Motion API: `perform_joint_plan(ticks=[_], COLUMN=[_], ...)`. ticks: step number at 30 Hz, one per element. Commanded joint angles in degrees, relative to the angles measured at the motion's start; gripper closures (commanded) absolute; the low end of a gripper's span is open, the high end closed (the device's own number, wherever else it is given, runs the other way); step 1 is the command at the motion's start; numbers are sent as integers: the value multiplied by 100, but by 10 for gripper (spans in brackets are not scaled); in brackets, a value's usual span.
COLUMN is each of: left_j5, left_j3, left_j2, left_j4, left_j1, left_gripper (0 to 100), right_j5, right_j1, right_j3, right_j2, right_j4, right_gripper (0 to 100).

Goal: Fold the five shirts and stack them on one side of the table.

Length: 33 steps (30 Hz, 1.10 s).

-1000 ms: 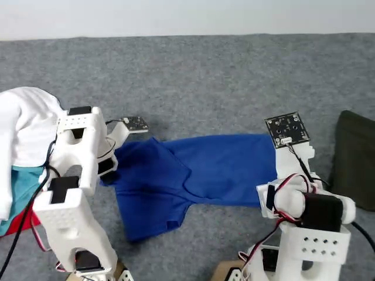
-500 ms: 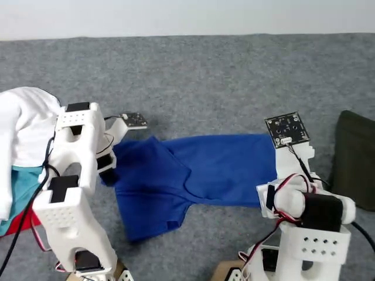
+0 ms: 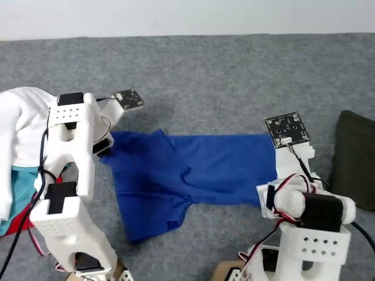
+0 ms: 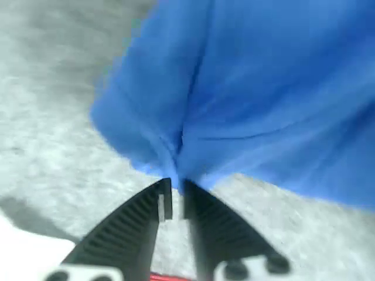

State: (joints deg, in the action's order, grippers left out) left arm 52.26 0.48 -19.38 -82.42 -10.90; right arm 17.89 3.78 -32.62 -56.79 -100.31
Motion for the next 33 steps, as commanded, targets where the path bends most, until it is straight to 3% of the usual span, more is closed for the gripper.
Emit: perform_joint_plan(ticks=[1, 7, 12, 25, 33], left_j5=[-299, -273, 255, -1908, -1978], left_j3=[-207, -233, -242, -75, 690], left_j2=[229, 229, 229, 158, 158], left_j4=[281, -123, -607, 1618, 2400], left_j1=[123, 211, 167, 299, 782], left_gripper=[996, 996, 996, 996, 996], right_j5=[-44, -44, -44, -44, -35], right_j1=[13, 13, 13, 4, 4], right_j3=[18, 18, 18, -554, -554], right_j2=[-48, -40, -40, -48, -48], right_j4=[-207, -207, -207, 215, 224], right_gripper=[721, 721, 721, 721, 721])
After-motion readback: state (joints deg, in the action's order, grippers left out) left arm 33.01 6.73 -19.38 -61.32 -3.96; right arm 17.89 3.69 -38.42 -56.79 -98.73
